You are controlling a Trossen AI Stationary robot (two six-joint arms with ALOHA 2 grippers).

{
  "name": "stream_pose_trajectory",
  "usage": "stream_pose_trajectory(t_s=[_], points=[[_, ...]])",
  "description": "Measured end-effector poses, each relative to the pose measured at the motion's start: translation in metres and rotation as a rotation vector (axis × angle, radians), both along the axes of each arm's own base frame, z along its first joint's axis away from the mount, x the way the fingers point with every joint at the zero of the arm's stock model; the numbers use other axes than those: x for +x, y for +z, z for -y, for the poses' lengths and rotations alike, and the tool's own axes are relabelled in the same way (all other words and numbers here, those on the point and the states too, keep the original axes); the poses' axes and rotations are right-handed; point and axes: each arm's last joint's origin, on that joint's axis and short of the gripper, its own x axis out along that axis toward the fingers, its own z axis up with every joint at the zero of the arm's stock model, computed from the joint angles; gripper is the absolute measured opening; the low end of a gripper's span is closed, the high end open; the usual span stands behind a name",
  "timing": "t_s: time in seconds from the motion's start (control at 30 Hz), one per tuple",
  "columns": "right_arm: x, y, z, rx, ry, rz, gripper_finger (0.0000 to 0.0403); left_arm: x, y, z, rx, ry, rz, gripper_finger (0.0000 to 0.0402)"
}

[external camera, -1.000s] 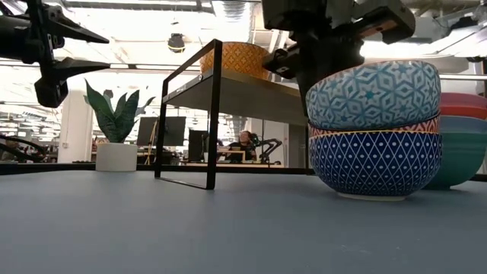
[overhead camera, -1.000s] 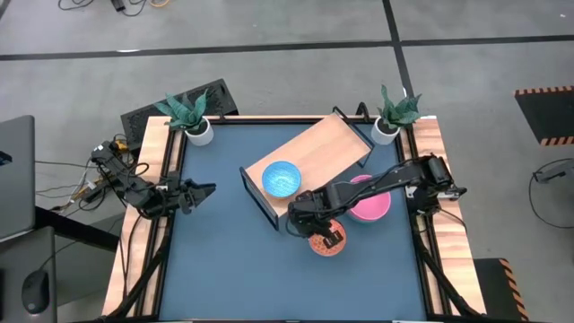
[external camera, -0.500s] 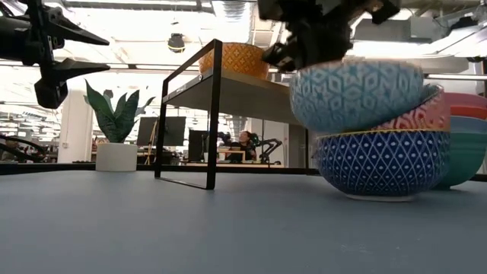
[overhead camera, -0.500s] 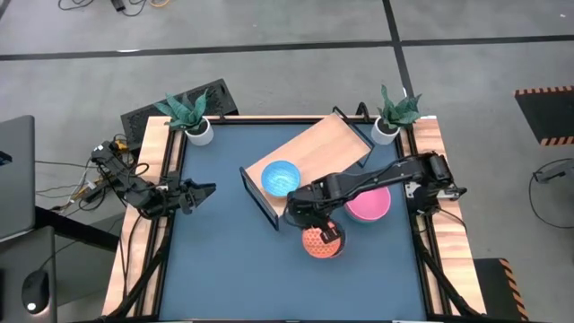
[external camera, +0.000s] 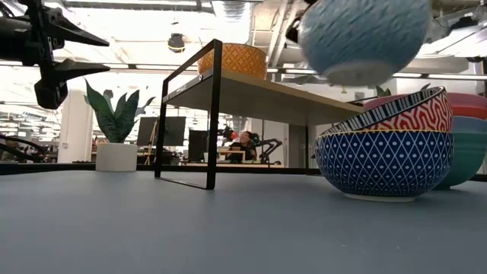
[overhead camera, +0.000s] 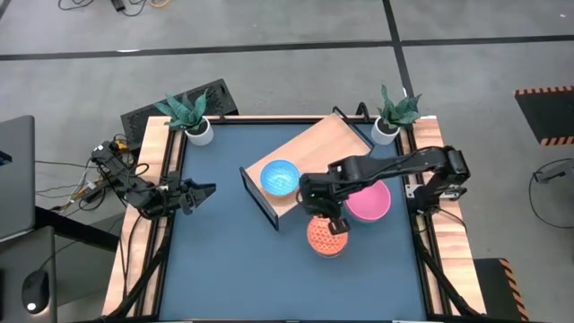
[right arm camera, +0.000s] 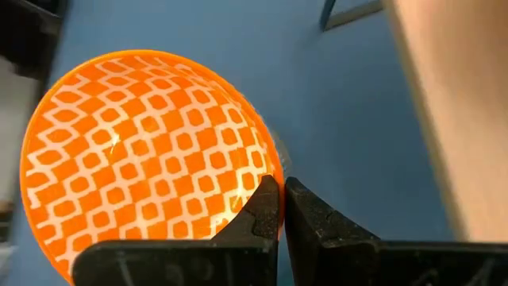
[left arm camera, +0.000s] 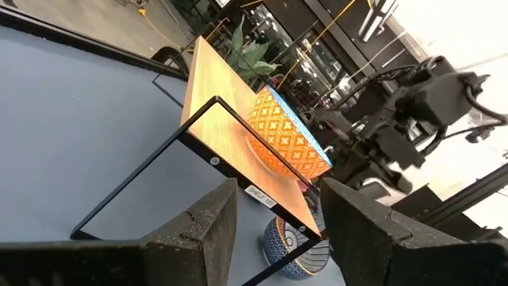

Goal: Place and stack bowls onto a shelf
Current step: Stack the orange patterned bowl on top of the blue patterned bowl on the shelf

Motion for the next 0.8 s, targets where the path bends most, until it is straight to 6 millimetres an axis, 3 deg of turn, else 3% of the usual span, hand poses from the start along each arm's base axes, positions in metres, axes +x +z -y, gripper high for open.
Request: stream_pose_trajectory(t_s=[0.2,0.4,0.6,0.8], points=[[-0.02,0.033,0.022,0.091,-0.173,0.051,0.0028,0.0,0.0,0.0,0.0,0.0,0.0,0.0165],[-0.022,0.072,0.058,0.15,-0.389,0.188,0.0028,0.0,0.0,0.0,-0.004,-0.001,0.002,0.0165],[-0.007,0.097,0.096,0.159,-0.523,0.229,0.0028,0.0,0.0,0.0,-0.012,-0.003,0.005,0.0165],[0.013,0.112,0.122,0.123,-0.528,0.268,0.0028,0.0,-0.001,0.0,-0.008,-0.003,-0.001,0.0165]])
